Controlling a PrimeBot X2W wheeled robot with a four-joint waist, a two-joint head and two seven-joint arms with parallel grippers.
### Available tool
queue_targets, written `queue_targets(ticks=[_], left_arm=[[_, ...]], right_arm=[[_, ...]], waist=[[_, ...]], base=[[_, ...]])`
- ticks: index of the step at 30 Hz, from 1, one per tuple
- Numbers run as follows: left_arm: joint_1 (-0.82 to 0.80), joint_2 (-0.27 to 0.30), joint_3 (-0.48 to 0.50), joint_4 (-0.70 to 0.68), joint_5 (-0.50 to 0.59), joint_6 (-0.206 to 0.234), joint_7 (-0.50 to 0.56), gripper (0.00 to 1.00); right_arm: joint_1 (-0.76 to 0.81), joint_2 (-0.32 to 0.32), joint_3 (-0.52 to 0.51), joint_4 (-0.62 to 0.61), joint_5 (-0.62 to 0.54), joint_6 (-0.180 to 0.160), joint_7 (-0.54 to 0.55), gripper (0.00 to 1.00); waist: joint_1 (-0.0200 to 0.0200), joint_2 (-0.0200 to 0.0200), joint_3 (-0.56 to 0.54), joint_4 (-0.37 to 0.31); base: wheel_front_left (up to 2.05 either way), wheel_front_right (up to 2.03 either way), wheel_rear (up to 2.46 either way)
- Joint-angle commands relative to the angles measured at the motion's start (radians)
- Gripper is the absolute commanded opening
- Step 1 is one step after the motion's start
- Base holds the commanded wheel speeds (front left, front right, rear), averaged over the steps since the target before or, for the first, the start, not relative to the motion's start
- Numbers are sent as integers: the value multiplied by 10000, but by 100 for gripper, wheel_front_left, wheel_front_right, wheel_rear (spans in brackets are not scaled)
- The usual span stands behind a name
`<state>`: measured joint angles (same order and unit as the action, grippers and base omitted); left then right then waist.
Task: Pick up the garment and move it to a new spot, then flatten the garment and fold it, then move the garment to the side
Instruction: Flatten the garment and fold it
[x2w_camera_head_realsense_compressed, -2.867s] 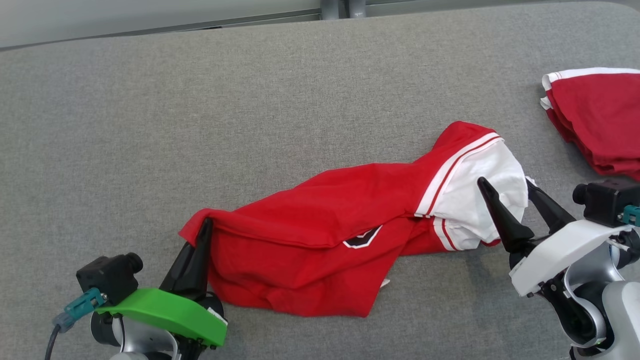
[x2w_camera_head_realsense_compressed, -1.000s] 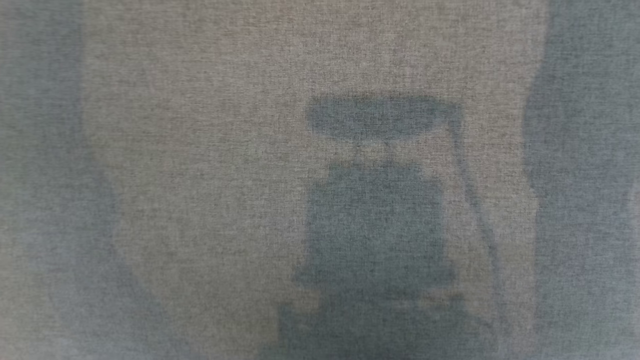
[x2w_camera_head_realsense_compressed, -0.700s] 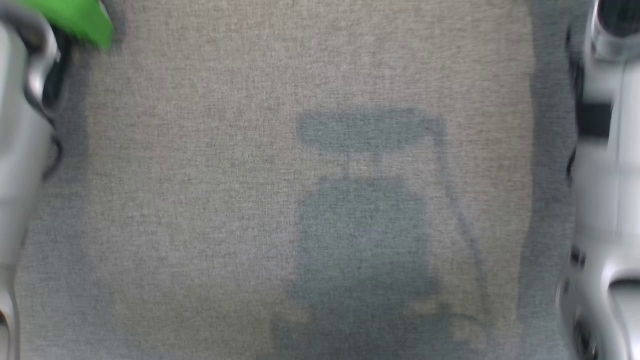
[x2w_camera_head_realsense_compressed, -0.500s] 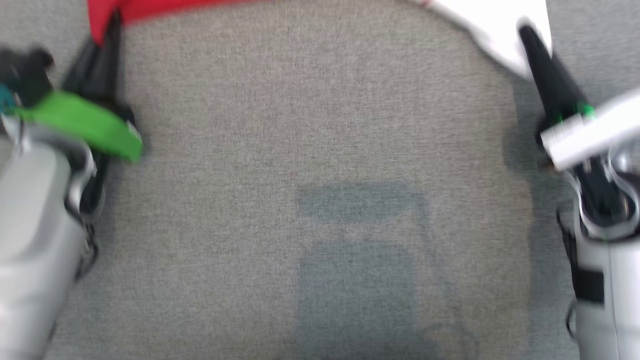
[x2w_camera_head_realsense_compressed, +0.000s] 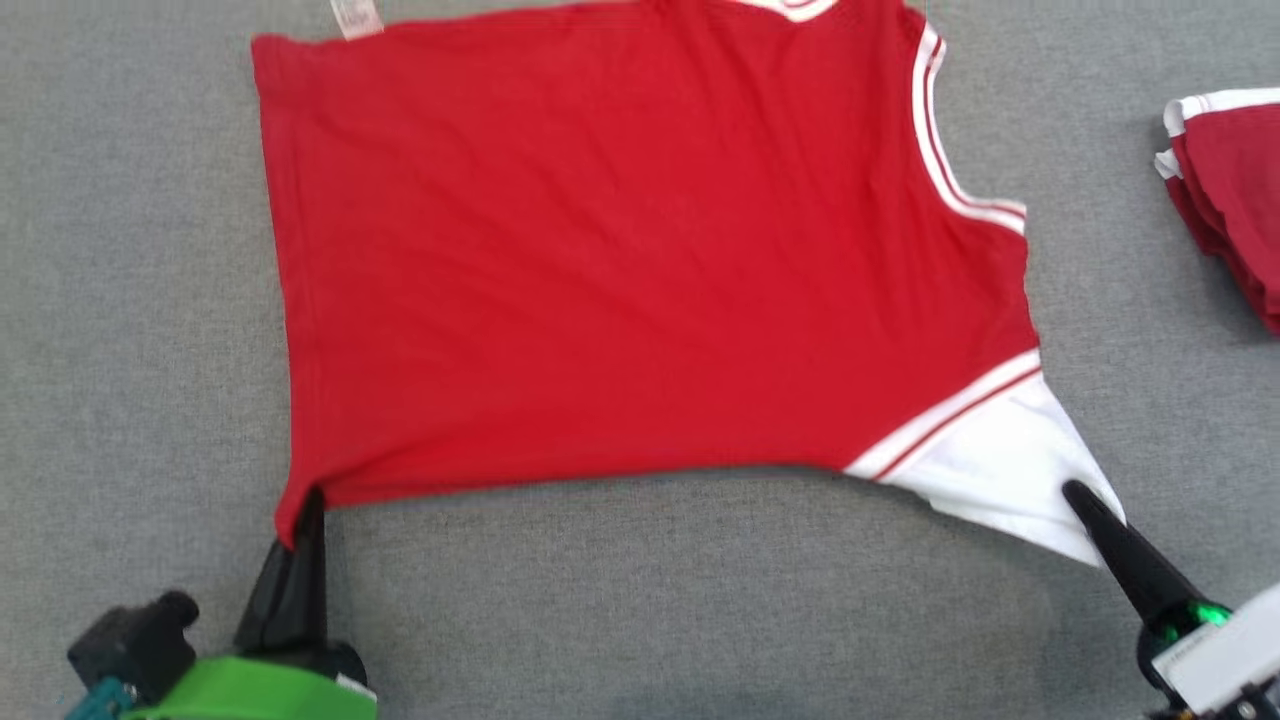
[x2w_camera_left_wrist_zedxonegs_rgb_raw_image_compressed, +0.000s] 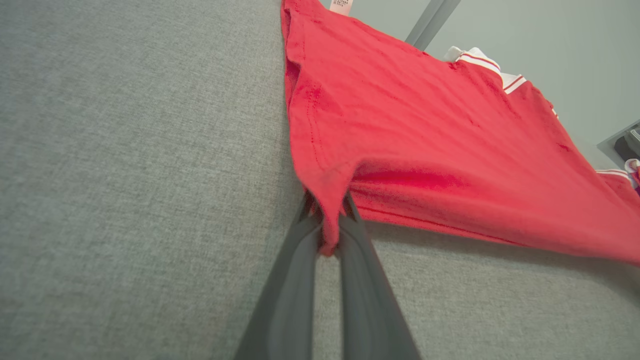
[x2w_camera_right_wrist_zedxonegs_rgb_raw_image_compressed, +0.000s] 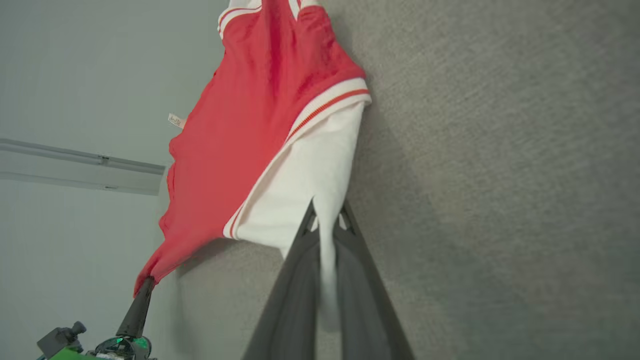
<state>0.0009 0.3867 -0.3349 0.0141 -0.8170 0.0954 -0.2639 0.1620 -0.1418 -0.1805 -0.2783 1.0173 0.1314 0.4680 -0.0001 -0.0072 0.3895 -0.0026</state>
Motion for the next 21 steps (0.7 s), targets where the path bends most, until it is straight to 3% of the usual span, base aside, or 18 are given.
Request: queue_targets(ticks=[1,5,9,21], left_arm=[[557,29,101,-392,-60,239,0,0],[1966,-14,-150,-1913,-184,792,259,0],[2396,285,-301,-2982,-267,974,778,0],[612,1931,383,-4718,-1008,878,3225,0]], right_arm=[[507,-119,-200,-238,241,-14,35,0],[2037,-220,-721,-1266,1098,-9,210,0],[2361,-329,-838,-2101,1604,-6,276,0],[-1783,-1040,-159,-1079,639,-6,1255,0]], waist=[[1,72,-357,-151],[1,72,-103,82],[1,72,401,-46],[1,72,1271,-456]], base=[[0,0,0],[0,0,0],[0,0,0],[0,0,0]])
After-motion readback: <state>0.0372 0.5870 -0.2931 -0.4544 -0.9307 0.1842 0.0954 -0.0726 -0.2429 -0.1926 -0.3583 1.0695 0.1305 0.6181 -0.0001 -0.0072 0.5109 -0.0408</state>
